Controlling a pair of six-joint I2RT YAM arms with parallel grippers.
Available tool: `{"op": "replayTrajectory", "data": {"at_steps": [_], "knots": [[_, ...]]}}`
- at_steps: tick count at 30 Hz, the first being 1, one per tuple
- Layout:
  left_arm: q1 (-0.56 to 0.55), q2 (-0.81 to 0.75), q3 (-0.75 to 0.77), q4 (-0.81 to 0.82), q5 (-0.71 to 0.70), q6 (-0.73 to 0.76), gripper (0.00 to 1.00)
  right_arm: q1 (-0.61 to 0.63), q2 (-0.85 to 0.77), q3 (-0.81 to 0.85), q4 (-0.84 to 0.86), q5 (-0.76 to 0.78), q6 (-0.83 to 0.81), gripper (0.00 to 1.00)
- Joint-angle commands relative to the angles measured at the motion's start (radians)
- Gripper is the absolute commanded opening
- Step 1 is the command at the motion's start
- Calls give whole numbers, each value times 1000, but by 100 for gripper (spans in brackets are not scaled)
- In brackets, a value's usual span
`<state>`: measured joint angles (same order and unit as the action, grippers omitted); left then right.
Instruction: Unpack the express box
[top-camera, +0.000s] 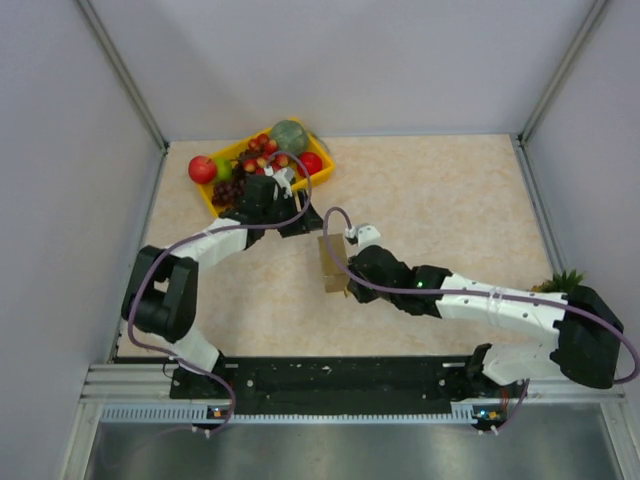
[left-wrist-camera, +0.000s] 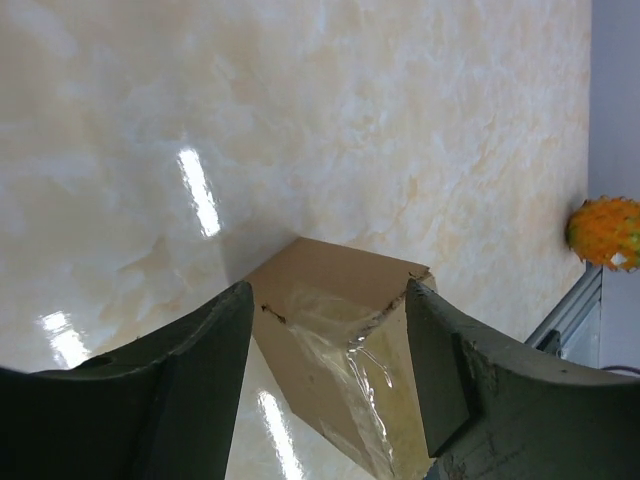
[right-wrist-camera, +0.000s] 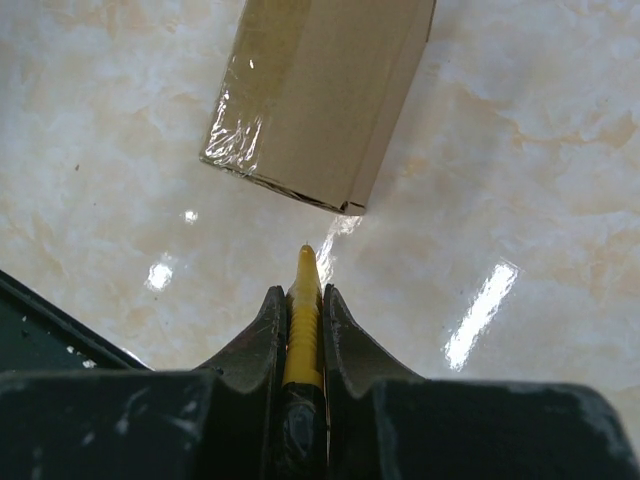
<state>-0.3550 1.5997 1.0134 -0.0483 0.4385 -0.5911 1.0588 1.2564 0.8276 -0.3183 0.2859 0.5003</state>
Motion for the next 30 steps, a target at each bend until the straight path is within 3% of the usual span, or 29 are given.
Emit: {"op": "replayTrajectory", "data": {"at_steps": [1, 10, 18, 30], "knots": [[-24, 61, 28, 134, 146, 24, 67, 15, 55, 68, 107, 48, -13, 0], [-24, 86, -27, 269, 301, -9, 66, -35, 44, 65, 108, 90, 20, 0], [-22, -1, -120, 171, 273, -7, 52, -126, 14, 67, 107, 75, 14, 0], [-30, -253, -271, -17, 188, 63, 52, -215, 55, 103, 150, 24, -9, 0]]}}
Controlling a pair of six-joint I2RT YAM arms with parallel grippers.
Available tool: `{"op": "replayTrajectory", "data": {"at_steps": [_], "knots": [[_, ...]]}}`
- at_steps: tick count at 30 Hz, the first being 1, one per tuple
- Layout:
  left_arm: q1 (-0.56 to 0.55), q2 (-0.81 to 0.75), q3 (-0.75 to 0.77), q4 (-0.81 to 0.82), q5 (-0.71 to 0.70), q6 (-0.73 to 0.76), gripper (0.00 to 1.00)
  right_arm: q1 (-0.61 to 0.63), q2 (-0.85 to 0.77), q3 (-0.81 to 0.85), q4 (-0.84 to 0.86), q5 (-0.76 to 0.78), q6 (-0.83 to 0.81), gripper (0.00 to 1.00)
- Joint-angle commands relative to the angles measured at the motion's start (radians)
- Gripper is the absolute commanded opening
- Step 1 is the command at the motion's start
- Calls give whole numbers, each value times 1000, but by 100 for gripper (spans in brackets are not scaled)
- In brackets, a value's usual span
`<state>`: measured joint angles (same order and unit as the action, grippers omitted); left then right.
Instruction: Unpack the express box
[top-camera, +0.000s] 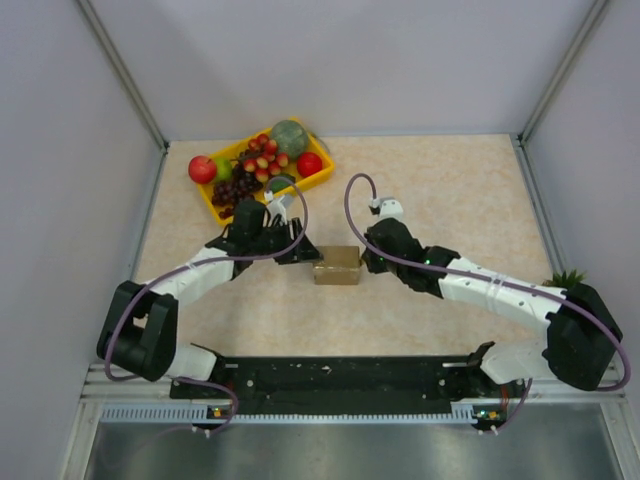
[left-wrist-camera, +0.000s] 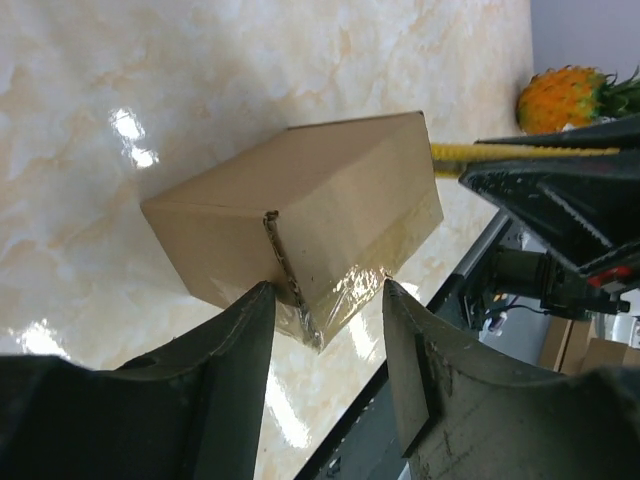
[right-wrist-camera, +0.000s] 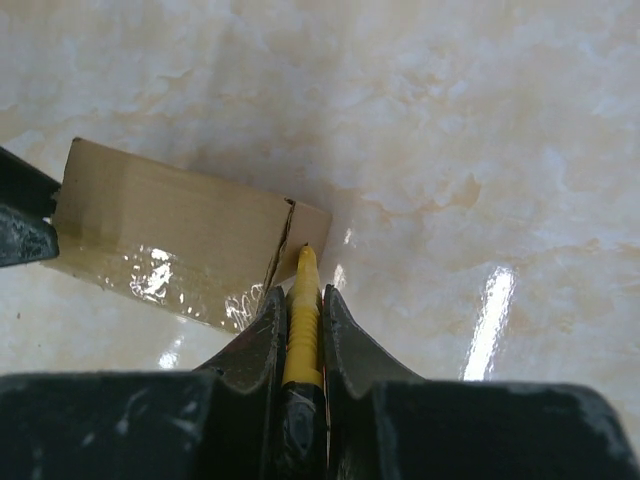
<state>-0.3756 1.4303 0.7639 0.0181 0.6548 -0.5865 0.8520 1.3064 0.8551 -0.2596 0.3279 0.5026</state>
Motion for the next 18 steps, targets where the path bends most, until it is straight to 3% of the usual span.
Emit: {"op": "replayTrajectory", "data": {"at_steps": [1, 7, 12, 18], "knots": [[-9, -93, -21, -102, -68, 71, 52, -8, 10, 84, 89, -21, -9, 0], [-9, -169, 21, -259, -214, 183, 59, -22, -2, 71, 43, 22, 40, 0], [-11, -214, 89, -317, -291, 263, 73, -31, -71, 59, -23, 71, 45, 0], [-143, -222, 190, -378, -397, 467, 92, -53, -173, 38, -75, 57, 40, 0]]}}
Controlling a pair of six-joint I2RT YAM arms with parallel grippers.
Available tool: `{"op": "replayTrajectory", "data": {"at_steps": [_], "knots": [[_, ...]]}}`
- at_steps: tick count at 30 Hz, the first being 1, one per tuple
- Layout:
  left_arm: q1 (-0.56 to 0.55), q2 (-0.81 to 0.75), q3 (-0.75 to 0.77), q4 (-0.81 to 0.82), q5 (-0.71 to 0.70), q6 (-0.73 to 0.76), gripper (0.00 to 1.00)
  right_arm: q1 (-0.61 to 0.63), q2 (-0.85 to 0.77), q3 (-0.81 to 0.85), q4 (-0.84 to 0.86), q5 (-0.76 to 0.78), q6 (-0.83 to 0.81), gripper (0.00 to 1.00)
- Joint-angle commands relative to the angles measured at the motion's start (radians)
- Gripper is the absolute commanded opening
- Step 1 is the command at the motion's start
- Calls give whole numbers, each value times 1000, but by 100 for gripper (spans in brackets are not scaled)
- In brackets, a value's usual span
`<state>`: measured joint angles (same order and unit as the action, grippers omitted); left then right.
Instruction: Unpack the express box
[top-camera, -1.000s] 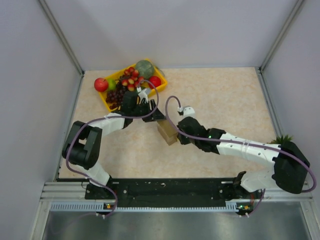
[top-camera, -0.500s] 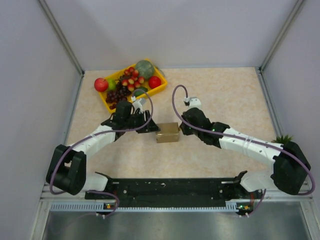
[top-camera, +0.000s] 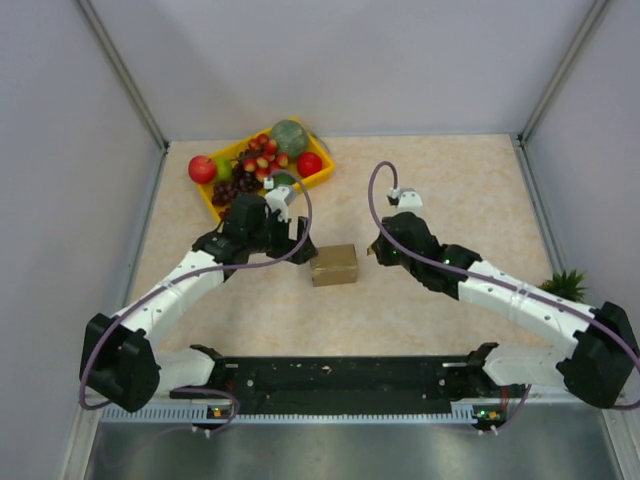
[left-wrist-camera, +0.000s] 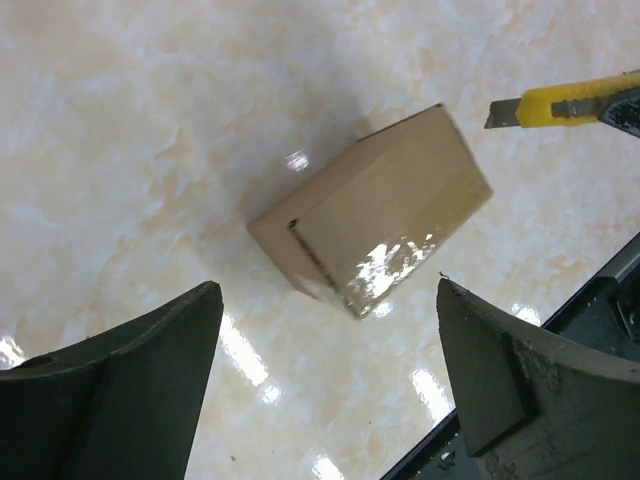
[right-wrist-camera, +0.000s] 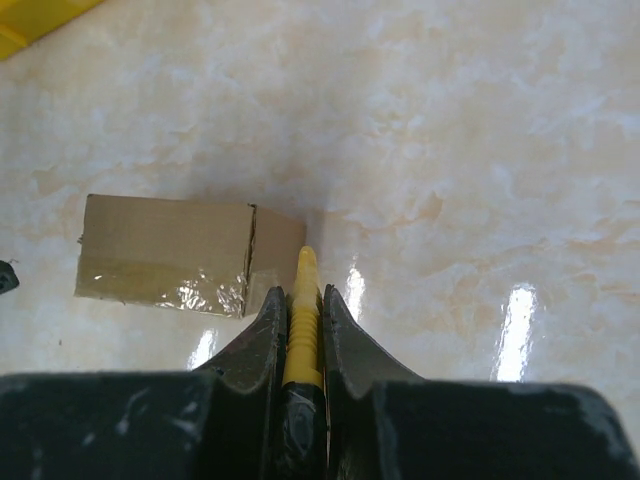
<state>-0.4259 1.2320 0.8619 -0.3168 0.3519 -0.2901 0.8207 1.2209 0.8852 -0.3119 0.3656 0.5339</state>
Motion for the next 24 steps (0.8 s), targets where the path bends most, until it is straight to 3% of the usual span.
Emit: {"op": "replayTrajectory", "data": {"at_steps": [1, 7, 24], "knots": [[-105, -8, 120, -54, -96, 213, 94, -25, -99, 0, -29, 15, 11, 0], [-126, 47, 189, -142, -7, 324, 99, -51, -170, -18, -81, -25, 32, 0], [-229, 339, 374, -182, -74, 505, 97, -78, -152, 9, -125, -47, 55, 0]]}}
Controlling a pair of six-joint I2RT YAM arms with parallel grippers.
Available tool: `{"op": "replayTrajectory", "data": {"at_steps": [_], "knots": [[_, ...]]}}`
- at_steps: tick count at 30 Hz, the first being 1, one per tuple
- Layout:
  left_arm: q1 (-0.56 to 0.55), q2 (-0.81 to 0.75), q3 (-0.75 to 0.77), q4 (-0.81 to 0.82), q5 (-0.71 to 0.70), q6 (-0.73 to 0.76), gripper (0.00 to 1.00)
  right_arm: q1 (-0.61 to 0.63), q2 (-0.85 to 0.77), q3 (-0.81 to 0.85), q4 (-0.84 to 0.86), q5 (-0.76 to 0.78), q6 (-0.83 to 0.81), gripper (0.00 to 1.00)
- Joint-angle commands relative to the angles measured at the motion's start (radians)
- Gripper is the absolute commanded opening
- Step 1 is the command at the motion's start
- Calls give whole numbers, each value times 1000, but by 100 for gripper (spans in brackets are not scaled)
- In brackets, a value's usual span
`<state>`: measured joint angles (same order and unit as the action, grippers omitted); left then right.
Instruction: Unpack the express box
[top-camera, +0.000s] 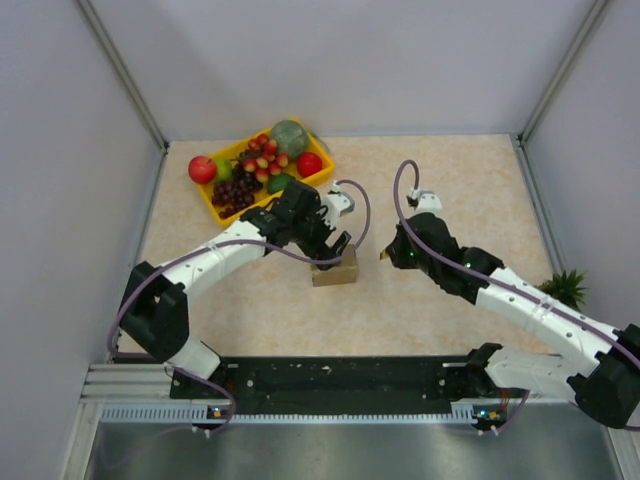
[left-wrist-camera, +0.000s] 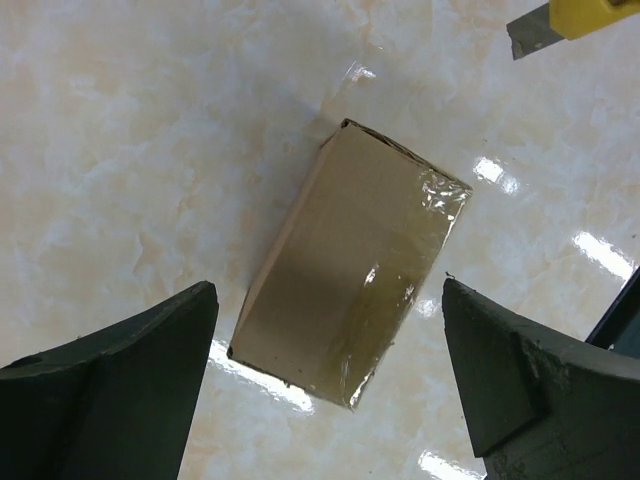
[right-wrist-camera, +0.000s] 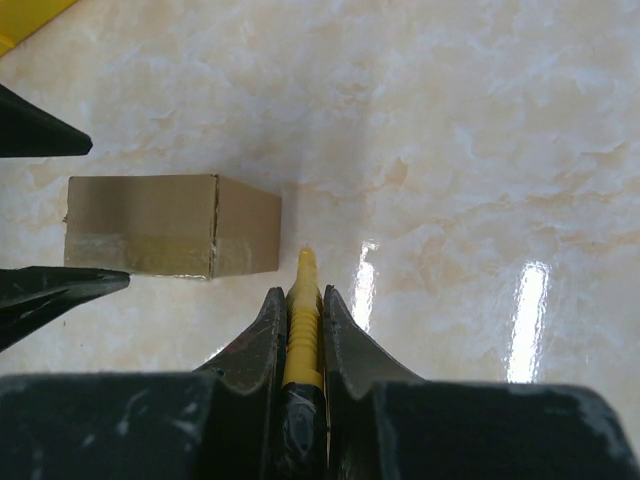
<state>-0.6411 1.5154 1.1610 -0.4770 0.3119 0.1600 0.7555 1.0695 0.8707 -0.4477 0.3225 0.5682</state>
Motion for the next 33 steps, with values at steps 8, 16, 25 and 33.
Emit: {"op": "replayTrajectory", "data": {"at_steps": [8, 16, 25, 33], "knots": [[-43, 124, 80, -75, 16, 6, 91, -22, -25, 10, 20, 10, 47, 0], [-74, 128, 56, -54, -54, 10, 89, -30, -43, -16, 79, -37, 56, 0], [-95, 147, 3, -12, -88, 9, 74, -30, -115, -107, 208, -117, 67, 0], [-109, 137, -33, 28, -125, 24, 52, -30, -149, -206, 333, -163, 79, 0]]}}
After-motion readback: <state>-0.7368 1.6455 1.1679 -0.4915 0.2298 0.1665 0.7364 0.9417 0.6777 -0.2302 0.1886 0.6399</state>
